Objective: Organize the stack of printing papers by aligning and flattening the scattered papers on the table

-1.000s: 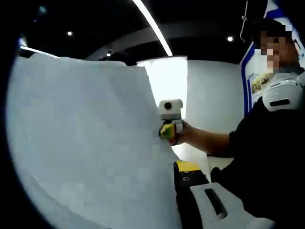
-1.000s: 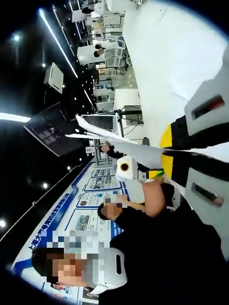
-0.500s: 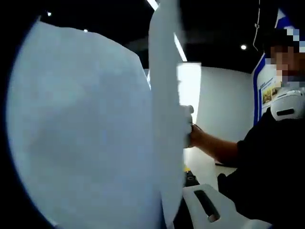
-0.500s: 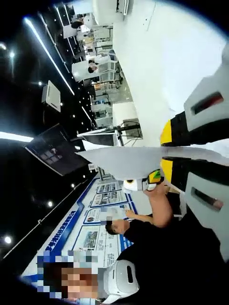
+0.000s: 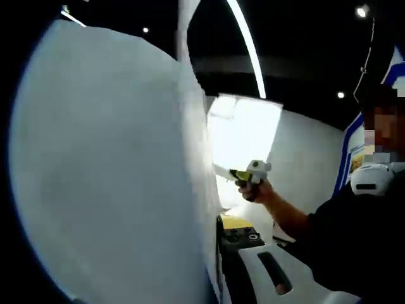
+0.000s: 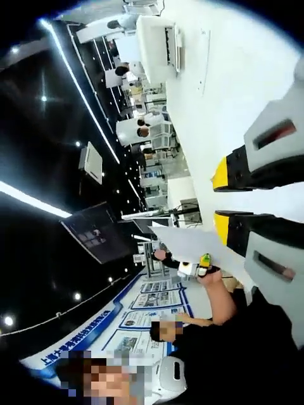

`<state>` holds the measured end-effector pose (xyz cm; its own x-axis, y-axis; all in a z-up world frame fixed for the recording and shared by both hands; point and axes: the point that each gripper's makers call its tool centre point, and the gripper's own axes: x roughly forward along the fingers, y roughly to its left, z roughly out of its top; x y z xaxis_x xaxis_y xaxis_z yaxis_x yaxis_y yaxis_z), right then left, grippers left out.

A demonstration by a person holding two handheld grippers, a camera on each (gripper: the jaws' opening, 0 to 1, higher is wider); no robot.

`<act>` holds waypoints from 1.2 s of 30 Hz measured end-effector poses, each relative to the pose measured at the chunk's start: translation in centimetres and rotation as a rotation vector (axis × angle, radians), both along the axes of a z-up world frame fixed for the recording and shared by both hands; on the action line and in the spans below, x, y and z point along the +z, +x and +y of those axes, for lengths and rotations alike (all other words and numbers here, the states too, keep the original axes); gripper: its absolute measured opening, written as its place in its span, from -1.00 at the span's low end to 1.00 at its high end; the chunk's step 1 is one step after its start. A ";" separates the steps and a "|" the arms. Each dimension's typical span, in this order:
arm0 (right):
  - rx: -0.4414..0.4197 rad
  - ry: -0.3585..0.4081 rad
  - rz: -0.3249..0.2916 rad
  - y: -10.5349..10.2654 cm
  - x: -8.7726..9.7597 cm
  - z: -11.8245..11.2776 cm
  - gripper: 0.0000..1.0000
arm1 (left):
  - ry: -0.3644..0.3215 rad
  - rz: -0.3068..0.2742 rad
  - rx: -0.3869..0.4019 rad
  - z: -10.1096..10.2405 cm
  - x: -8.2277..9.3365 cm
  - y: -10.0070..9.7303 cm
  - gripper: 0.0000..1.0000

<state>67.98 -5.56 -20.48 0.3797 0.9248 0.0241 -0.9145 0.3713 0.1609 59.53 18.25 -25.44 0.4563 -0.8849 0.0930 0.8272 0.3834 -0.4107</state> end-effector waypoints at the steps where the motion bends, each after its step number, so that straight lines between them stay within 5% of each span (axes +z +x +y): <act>1: -0.016 -0.005 -0.007 0.2 -0.1 -0.5 -0.82 | -0.002 0.003 0.001 0.0 -0.2 0.0 -0.89; 4: -0.060 -0.010 -0.019 0.6 -0.2 -1.9 -0.80 | -0.004 0.045 0.034 2.1 -1.8 1.7 -0.89; 5: -0.085 -0.019 -0.025 0.8 -0.4 -2.3 -0.80 | -0.034 0.005 0.029 2.2 -0.7 1.6 -0.89; 16: -0.197 -0.088 -0.024 1.4 -2.3 -5.0 -0.70 | 0.031 -0.038 0.068 3.1 -1.8 2.2 -0.89; 29: -0.493 -0.204 -0.005 3.5 -4.5 -13.4 -0.50 | 0.054 -0.083 0.062 3.0 -1.9 2.0 -0.89; 36: -0.608 -0.187 0.058 4.3 -5.7 -17.5 -0.48 | 0.061 -0.089 0.064 2.4 -1.9 1.6 -0.89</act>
